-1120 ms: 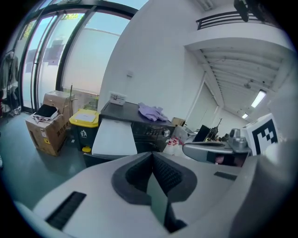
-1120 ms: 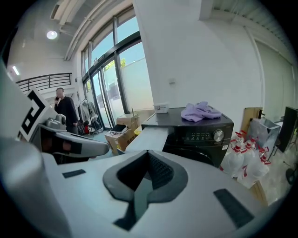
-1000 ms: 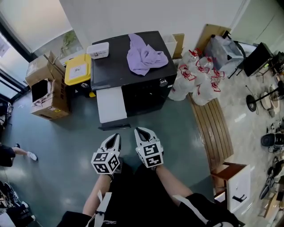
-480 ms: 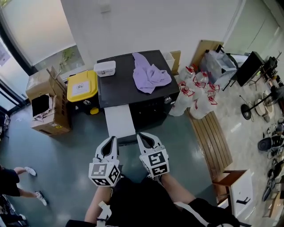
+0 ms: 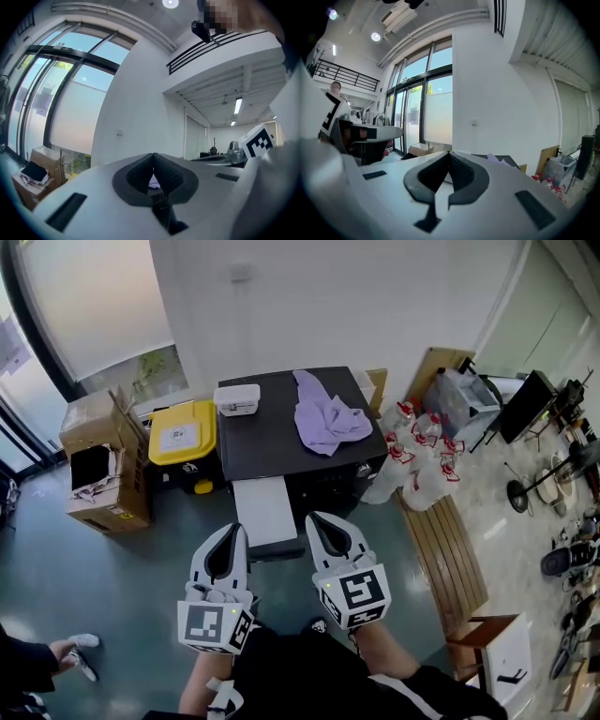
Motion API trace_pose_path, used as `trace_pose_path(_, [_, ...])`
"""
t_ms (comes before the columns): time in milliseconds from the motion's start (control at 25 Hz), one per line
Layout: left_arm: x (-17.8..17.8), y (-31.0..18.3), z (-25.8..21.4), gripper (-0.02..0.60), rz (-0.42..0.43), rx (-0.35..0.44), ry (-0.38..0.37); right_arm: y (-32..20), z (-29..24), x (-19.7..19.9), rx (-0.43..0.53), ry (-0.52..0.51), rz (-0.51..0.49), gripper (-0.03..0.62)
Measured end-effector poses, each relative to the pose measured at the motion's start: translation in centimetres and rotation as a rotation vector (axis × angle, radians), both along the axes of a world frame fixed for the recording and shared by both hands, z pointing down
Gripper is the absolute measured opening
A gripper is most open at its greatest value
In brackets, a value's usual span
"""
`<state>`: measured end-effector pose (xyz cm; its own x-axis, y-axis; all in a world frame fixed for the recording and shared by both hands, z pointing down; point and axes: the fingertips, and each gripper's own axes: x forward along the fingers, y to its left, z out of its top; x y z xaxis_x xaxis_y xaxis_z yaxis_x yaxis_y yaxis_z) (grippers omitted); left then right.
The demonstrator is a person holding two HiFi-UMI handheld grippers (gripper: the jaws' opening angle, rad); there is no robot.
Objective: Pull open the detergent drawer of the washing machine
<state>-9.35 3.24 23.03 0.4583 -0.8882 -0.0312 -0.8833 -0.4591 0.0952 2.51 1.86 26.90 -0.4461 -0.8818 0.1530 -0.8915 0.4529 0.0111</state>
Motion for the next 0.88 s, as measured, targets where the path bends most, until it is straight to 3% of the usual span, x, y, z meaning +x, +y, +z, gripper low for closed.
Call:
trace_pose_path(200, [-1.2, 0.0, -2.5, 0.021, -0.045, 0.067, -0.052, 0.6, -3.3, 0.7, 0.070, 0.001, 0.031, 0.009])
trace_pose_path(880, [-2.3, 1.1, -1.9, 0.021, -0.050, 0.071, -0.043, 1.7, -3.9, 0.4, 0.128, 0.072, 0.060, 0.008])
